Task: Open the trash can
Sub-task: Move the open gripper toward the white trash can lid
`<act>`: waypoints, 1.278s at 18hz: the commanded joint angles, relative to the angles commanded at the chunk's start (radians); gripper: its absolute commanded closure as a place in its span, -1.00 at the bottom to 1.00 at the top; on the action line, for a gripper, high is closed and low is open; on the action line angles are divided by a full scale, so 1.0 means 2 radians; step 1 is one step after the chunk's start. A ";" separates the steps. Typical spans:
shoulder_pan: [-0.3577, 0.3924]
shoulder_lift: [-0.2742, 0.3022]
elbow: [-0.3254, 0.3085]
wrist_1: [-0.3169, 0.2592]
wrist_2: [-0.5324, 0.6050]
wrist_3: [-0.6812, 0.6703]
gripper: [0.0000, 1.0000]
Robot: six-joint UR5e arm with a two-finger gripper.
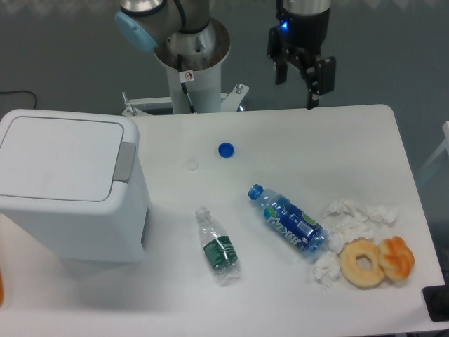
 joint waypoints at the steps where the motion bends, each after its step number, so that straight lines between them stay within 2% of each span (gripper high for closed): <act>1: -0.004 0.001 -0.001 0.002 0.001 0.001 -1.00; 7: -0.012 0.001 0.004 0.000 -0.007 -0.023 -1.00; 16: -0.025 -0.002 0.009 0.002 -0.038 -0.148 -1.00; 18: -0.026 -0.001 0.009 0.003 -0.066 -0.182 -1.00; 21: -0.026 -0.003 0.010 0.008 -0.138 -0.258 -1.00; 23: -0.026 -0.003 0.011 0.021 -0.149 -0.310 -1.00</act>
